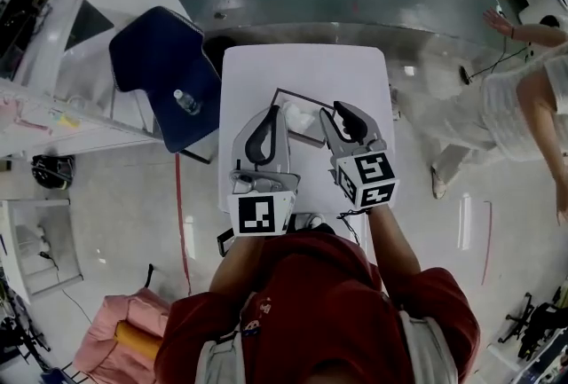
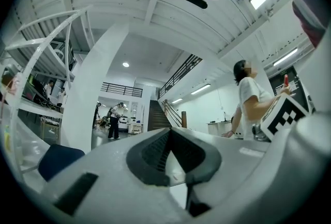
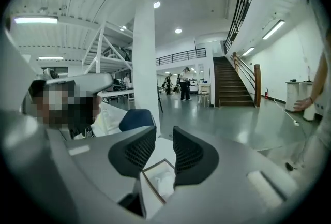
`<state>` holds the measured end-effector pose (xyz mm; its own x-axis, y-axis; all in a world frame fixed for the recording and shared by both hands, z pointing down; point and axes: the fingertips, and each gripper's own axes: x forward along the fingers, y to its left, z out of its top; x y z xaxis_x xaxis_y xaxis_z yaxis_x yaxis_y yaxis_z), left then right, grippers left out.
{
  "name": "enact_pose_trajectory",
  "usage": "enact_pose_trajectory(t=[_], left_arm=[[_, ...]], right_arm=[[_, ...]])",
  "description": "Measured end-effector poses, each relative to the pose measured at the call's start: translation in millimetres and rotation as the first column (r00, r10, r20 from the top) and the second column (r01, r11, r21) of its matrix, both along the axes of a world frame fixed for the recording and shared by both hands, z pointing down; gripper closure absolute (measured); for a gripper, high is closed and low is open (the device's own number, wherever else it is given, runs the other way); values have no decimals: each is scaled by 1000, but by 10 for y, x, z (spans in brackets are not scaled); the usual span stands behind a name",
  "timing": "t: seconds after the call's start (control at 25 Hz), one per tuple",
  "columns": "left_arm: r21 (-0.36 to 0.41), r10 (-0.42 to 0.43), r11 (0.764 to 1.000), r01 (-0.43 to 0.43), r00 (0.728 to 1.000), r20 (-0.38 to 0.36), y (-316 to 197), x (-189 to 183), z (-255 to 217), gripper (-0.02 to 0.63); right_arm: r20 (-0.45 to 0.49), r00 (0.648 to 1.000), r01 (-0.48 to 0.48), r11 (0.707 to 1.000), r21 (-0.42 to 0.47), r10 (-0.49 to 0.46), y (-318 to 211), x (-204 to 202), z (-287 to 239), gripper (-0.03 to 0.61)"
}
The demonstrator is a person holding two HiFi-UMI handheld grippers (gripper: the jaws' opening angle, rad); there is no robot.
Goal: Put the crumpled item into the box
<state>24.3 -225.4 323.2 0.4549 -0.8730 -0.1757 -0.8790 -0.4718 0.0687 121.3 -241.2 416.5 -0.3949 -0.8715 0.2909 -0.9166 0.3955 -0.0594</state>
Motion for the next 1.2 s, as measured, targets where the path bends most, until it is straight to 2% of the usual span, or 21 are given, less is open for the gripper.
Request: enact_pose_trajectory(t=[0.2,0.4,0.76,0.96,1.2], left_arm=[[19,9,1000,-9,1000,8,41,102,-119,611],[22,4,1000,-4,1000,17,77,162,-208,611],[51,1,999,-2,1000,17,159,258,-323,611],[59,-9,998,8,1000,17,194,273,-324,611],[68,-17,998,16,1000,15,209,288,-338,611]], right_arm=[[33,998,-54,993,105,51,94,169,-383,469],[67,993,-111,973,202,99,206,336,-701,469],[105,975,-220,889,403,194,416,572,-1116,463],[125,970,-244,861,446,210,495,631,-1174,457],[112,973,-229,863,450,200,497,645,-1172,459]])
